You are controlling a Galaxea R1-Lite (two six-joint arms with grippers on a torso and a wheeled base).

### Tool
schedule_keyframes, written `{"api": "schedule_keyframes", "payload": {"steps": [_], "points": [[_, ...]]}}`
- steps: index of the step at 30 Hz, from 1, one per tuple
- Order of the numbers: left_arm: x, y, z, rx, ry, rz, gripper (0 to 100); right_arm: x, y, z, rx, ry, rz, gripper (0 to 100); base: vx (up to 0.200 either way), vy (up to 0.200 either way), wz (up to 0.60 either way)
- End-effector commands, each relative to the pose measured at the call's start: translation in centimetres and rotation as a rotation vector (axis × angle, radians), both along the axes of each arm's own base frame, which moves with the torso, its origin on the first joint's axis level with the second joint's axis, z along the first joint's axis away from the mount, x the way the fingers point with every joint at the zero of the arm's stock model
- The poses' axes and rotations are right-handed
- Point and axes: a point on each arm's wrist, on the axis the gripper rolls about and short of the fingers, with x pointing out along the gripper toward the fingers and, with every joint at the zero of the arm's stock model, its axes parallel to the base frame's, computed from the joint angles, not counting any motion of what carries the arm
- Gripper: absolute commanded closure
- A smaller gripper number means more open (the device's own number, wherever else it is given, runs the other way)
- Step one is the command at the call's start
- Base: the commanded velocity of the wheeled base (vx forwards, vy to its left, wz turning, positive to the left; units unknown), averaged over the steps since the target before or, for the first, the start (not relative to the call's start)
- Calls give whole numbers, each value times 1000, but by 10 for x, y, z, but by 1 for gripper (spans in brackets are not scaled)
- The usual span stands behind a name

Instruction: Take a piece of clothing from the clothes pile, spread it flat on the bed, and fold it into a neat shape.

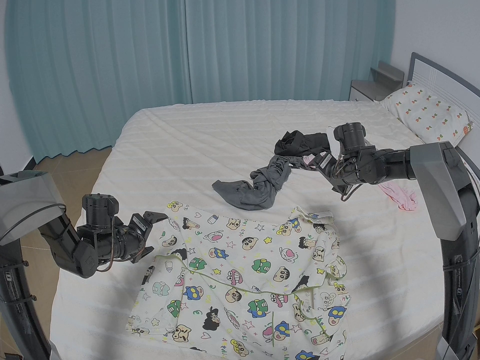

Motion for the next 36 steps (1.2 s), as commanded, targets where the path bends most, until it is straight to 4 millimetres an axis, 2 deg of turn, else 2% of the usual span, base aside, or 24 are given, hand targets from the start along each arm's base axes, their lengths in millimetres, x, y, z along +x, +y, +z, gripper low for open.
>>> {"api": "schedule_keyframes", "payload": {"steps": [1,8,13,20,24,30,36], "points": [[-17,0,-3,-38,-62,-58,0,-97,-32,-21,-49,138,215,0,0,0,0],[-17,-1,-4,-50,-58,-83,0,-164,-60,-51,-74,175,366,0,0,0,0],[-17,-2,-7,-46,-53,-84,0,-188,-76,-69,-55,182,494,0,0,0,0],[-17,-3,-9,-38,-51,-90,0,-203,-80,-94,3,251,589,0,0,0,0],[-17,-4,-10,-30,-52,-99,0,-210,-84,-100,-6,252,599,0,0,0,0],[-17,-4,-11,-26,-51,-100,0,-206,-94,-118,-67,226,634,0,0,0,0],[-16,-5,-13,-9,-55,-111,0,-206,-94,-122,-89,217,635,0,0,0,0]]}}
